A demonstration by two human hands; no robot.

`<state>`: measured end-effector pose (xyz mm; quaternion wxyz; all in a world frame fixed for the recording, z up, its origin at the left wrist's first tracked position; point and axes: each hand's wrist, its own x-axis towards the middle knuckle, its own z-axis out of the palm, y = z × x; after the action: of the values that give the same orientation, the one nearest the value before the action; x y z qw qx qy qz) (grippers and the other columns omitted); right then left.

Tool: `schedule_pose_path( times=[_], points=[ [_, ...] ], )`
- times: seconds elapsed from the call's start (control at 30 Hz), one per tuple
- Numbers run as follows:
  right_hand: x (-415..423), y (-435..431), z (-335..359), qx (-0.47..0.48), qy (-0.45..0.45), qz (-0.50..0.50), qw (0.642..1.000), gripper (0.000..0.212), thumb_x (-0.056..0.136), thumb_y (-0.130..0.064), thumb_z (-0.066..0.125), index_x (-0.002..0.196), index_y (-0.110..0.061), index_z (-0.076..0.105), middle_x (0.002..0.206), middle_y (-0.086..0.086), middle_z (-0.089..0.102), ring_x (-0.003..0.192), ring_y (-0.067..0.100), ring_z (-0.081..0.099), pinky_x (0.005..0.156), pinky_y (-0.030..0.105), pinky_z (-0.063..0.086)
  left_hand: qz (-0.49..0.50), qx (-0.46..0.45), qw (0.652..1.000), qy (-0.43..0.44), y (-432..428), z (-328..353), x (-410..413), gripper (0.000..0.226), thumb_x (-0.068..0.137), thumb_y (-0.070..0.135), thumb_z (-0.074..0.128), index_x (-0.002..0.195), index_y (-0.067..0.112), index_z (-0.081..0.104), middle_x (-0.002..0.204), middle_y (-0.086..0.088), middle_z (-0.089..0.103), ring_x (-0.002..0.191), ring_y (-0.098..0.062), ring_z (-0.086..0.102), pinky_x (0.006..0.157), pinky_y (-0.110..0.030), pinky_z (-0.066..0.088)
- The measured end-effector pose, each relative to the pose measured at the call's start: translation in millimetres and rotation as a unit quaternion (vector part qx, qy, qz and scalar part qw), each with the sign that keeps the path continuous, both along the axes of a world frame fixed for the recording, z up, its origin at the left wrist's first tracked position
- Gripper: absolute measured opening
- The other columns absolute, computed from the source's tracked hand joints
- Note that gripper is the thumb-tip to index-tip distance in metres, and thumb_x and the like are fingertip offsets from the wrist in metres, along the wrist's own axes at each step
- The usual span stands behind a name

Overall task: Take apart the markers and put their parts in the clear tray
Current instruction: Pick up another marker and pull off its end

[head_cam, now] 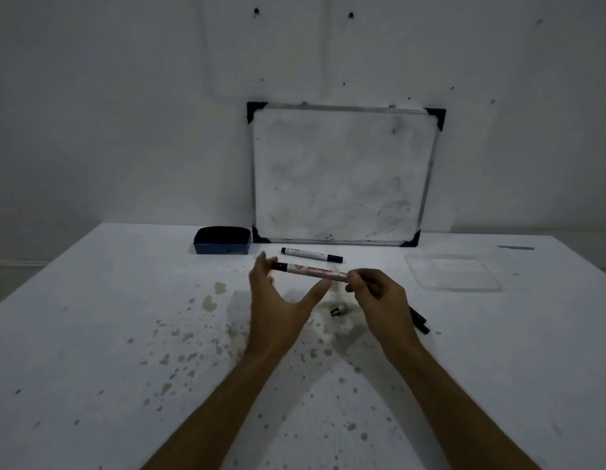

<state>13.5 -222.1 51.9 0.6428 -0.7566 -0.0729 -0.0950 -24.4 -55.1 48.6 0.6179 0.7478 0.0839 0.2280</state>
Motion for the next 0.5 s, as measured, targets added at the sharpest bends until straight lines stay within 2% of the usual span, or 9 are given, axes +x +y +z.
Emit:
schedule_pose_path(
  times=[0.07,0.13,0.2,0.23,0.3,0.37,0.43,0.5],
  points=[
    [0.2,-0.7,0.2,0.041,0.033,0.007,0.999,0.015,0.099,-0.033,0.064,0.104,-0.022,0.073,0.088,-0.005,0.077,0.075,-0.005,0.068,0.075,0.018,0.052,-0.051,-0.119,0.99,0.06,-15.0,2.9,-4.2,0.098,0.071,0.057,0.078,0.153,0.023,0.036,0.141,0.005,0.056,0.118,-0.008,0.059,0.093,-0.021,0.048],
    [-3.3,1.7,0.4,0.064,0.054,0.032,0.996,0.018,0.098,-0.031,0.065,0.106,-0.017,0.074,0.085,-0.003,0.076,0.072,-0.002,0.067,0.07,0.02,0.053,-0.078,-0.168,0.98,0.065,-21.5,-1.4,-6.1,0.066,0.086,0.049,0.071,0.144,0.024,0.051,0.117,0.006,0.072,0.096,-0.006,0.073,0.085,-0.023,0.057],
    [-6.9,5.1,-0.1,0.062,0.063,0.059,0.994,0.02,0.098,-0.03,0.066,0.108,-0.014,0.074,0.085,-0.002,0.076,0.073,0.0,0.068,0.067,0.017,0.052,-0.091,-0.201,0.975,0.039,-20.7,-5.6,-5.3,0.037,0.094,0.043,0.065,0.128,0.029,0.064,0.095,0.006,0.075,0.079,-0.007,0.074,0.08,-0.026,0.062],
    [-8.0,6.7,-0.4,0.057,0.065,0.07,0.994,0.021,0.098,-0.03,0.065,0.109,-0.013,0.074,0.087,-0.001,0.076,0.073,0.001,0.068,0.066,0.016,0.052,-0.098,-0.213,0.972,0.025,-19.2,-7.2,-4.8,0.029,0.096,0.04,0.063,0.121,0.027,0.068,0.087,0.003,0.072,0.073,-0.008,0.071,0.076,-0.026,0.061],
    [-9.1,8.8,-2.0,0.059,0.076,0.081,0.992,0.025,0.1,-0.033,0.062,0.11,-0.013,0.074,0.089,0.005,0.076,0.072,0.003,0.068,0.065,0.017,0.052,-0.099,-0.205,0.974,0.004,-17.0,-7.6,-4.6,0.029,0.097,0.04,0.06,0.109,0.016,0.072,0.077,-0.001,0.066,0.07,-0.012,0.065,0.074,-0.026,0.059],
    [-8.1,10.7,-0.8,0.14,0.128,0.081,0.979,0.035,0.103,-0.039,0.055,0.11,-0.01,0.073,0.088,0.01,0.076,0.07,0.012,0.067,0.065,0.025,0.053,-0.078,-0.189,0.979,-0.015,-14.4,-3.9,-2.5,0.029,0.099,0.037,0.058,0.102,0.012,0.072,0.073,-0.001,0.065,0.071,-0.015,0.065,0.078,-0.031,0.06],
    [-4.8,10.4,1.9,0.257,0.209,0.069,0.941,0.043,0.105,-0.04,0.05,0.108,-0.004,0.072,0.083,0.012,0.074,0.067,0.018,0.064,0.065,0.029,0.052,-0.05,-0.178,0.982,-0.049,-12.8,2.6,-1.4,0.025,0.102,0.034,0.057,0.099,0.014,0.072,0.072,0.0,0.066,0.072,-0.015,0.065,0.082,-0.032,0.062],
    [-1.9,9.8,3.3,0.335,0.265,0.06,0.902,0.044,0.105,-0.039,0.05,0.102,0.0,0.07,0.076,0.011,0.071,0.064,0.019,0.06,0.064,0.03,0.049,-0.047,-0.142,0.986,-0.077,-13.3,6.4,-2.0,0.019,0.103,0.032,0.057,0.1,0.019,0.071,0.072,0.003,0.066,0.07,-0.012,0.065,0.074,-0.025,0.06]
  ],
)
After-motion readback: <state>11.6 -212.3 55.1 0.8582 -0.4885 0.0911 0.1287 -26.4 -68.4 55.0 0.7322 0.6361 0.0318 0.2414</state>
